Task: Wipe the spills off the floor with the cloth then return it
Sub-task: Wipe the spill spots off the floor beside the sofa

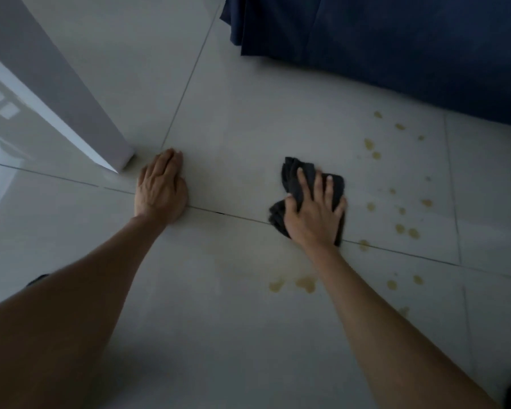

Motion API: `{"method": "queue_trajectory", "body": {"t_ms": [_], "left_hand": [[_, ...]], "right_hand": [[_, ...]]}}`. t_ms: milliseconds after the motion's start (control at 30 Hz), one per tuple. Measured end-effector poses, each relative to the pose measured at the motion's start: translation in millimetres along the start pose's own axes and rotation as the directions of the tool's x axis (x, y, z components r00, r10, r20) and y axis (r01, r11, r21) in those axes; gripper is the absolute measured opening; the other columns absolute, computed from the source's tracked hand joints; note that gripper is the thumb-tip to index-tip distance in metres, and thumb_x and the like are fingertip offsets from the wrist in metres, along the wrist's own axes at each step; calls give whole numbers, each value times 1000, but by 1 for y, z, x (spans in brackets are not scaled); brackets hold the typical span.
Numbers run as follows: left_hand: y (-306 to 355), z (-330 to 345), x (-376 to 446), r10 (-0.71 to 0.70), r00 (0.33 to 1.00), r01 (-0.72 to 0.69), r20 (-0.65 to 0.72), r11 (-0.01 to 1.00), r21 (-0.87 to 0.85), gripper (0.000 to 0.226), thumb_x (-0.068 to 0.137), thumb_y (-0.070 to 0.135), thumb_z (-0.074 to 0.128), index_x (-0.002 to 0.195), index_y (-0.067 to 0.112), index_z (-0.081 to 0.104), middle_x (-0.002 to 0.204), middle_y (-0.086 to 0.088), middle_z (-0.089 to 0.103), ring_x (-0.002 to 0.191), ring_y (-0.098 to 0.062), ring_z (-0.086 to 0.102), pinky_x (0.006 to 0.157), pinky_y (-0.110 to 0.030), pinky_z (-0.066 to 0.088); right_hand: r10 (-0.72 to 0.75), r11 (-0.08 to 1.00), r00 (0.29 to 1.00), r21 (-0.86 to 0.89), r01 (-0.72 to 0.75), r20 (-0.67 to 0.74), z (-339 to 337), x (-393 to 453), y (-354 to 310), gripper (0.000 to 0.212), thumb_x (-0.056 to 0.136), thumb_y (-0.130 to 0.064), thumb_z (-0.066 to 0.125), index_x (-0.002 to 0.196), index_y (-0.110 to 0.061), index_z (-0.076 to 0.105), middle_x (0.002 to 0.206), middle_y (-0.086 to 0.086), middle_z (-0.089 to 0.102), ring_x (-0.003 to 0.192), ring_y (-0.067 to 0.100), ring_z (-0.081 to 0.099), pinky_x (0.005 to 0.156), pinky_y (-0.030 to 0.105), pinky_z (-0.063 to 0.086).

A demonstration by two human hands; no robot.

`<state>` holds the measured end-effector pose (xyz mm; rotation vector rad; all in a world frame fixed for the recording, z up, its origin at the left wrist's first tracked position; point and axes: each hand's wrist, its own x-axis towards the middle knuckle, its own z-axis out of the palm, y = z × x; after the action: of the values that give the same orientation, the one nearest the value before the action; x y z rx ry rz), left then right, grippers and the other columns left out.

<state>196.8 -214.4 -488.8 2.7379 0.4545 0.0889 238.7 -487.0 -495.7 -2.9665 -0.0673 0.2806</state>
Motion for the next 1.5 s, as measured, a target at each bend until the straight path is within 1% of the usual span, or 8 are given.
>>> {"method": "queue_trajectory", "body": {"t_ms": [233, 433, 600, 767, 900, 1033, 1267, 1500], "left_hand": [[55, 29, 17, 101, 992, -98, 73, 994, -47, 59, 89, 33, 33, 146, 18, 35, 157, -5, 28, 146, -23, 21, 117, -42, 12], [55, 37, 18, 126, 991, -127, 39, 992, 14, 57, 92, 37, 28, 147, 20, 32, 157, -3, 27, 146, -22, 20, 116, -43, 14], [58, 39, 18, 133, 991, -133, 6, 991, 25, 56, 92, 35, 31, 145, 19, 35, 156, -4, 30, 145, -23, 24, 115, -44, 18], [58, 38, 19, 121, 993, -121, -7, 993, 18, 57, 91, 35, 32, 146, 20, 35, 156, -4, 30, 145, -23, 25, 115, -44, 18], [59, 36, 19, 120, 993, -121, 6, 992, 28, 57, 91, 35, 32, 146, 20, 35, 156, -5, 30, 145, -23, 25, 115, -44, 18], [59, 35, 18, 111, 994, -112, 24, 993, 43, 58, 91, 35, 32, 147, 20, 33, 156, -4, 29, 145, -23, 24, 115, -44, 17], [60, 36, 18, 101, 995, -102, 25, 994, 36, 58, 90, 35, 33, 147, 21, 34, 156, -5, 30, 145, -23, 24, 115, -44, 16], [63, 34, 18, 99, 995, -99, 12, 994, 37, 57, 90, 34, 34, 145, 19, 37, 154, -6, 33, 144, -23, 28, 114, -45, 20]], "right_hand": [[-294, 955, 956, -58, 292, -18, 2, -62, 59, 58, 95, -50, 27, 151, -37, 19, 160, -4, 18, 148, 17, 14, 115, 45, 10], [34, 994, 999, -102, -36, -20, -26, -39, 159, 64, 90, -52, 17, 151, -35, 20, 160, -1, 17, 147, 21, 16, 116, 50, 16], [290, 957, 957, 41, -289, -26, -28, 37, 109, 60, 94, -47, 27, 151, -39, 9, 162, -2, 8, 149, 19, 1, 115, 57, 3], [-141, 989, 989, -40, 139, -44, -10, 0, 32, 64, 90, -50, 34, 151, -36, 18, 161, -2, 17, 148, 20, 12, 114, 53, 10], [-292, 955, 957, -52, 291, -2, -2, -63, 88, 62, 91, -50, 34, 150, -35, 25, 159, -3, 21, 147, 18, 19, 113, 48, 21], [-16, 997, 999, -82, 13, -33, -24, -54, 172, 63, 89, -46, 29, 149, -27, 33, 156, 5, 31, 144, 26, 28, 109, 53, 29], [407, 911, 913, 75, -405, -18, -51, 94, 175, 62, 94, -45, 20, 153, -34, 4, 163, 2, 3, 149, 20, -3, 115, 58, 1], [-109, 993, 994, -40, 108, -16, -33, 84, 81, 61, 93, -50, 24, 152, -38, 12, 162, -6, 11, 148, 15, 7, 116, 51, 6]]}}
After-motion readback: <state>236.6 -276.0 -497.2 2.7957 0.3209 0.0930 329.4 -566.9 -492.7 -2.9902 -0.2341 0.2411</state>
